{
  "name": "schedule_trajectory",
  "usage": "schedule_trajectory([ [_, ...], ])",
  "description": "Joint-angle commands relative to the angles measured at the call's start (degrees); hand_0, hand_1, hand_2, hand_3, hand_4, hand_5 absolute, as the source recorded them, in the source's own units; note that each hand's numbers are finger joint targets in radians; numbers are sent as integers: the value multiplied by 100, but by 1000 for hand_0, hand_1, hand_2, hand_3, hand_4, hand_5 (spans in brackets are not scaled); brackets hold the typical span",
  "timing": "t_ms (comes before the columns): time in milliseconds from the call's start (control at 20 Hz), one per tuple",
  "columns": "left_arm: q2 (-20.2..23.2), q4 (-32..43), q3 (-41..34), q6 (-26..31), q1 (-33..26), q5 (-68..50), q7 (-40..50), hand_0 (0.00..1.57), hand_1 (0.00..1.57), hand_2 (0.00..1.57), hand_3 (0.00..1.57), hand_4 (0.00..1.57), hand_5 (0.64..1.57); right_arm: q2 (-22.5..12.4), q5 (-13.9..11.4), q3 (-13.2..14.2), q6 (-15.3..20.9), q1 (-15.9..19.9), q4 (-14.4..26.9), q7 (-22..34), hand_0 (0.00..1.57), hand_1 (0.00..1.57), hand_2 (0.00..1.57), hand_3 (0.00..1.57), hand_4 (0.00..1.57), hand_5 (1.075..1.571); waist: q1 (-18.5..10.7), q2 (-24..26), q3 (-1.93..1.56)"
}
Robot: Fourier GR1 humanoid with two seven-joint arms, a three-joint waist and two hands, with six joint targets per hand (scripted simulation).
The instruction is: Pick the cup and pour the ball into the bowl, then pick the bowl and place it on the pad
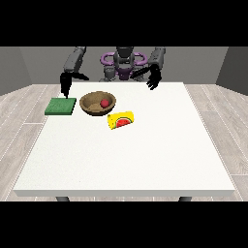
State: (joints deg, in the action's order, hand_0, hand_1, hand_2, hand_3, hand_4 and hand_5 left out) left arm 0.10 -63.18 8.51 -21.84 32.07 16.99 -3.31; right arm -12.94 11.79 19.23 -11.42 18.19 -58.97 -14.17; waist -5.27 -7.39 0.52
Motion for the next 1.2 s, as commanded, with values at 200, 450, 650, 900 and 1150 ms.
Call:
schedule_trajectory([
  [200, 342, -196, -521, 1243, -730, -1181, -1398, 0, 0, 0, 0, 0, 1563, 313, -92, -81, 588, 391, 294, -30, 0, 0, 0, 0, 327, 1570, -152, -166, -49],
  [450, 611, -852, -519, 1549, -669, -1116, -915, 0, 0, 0, 0, 0, 1565, 192, -37, 178, 568, 637, 1483, -926, 0, 0, 0, 0, 259, 1567, -381, -284, -56],
  [650, 712, -1010, -649, 1719, -1006, -1186, -1176, 0, 0, 0, 0, 0, 1566, 72, -107, 93, 563, 853, 1950, -1069, 0, 0, 0, 0, 189, 1563, -330, -242, -54],
  [900, 391, -1604, -355, 1516, -788, -988, -697, 0, 0, 0, 0, 0, 1566, -141, -38, 295, 531, 1301, 2721, -1565, 0, 0, 0, 0, 93, 1563, -543, -666, -58],
  [1150, 677, -1611, -641, 1746, -1103, -1091, -860, 0, 0, 0, 0, 0, 1566, 36, -3, 159, 435, 1354, 2967, -1641, 0, 0, 0, 0, 139, 1565, -432, -540, -55],
])
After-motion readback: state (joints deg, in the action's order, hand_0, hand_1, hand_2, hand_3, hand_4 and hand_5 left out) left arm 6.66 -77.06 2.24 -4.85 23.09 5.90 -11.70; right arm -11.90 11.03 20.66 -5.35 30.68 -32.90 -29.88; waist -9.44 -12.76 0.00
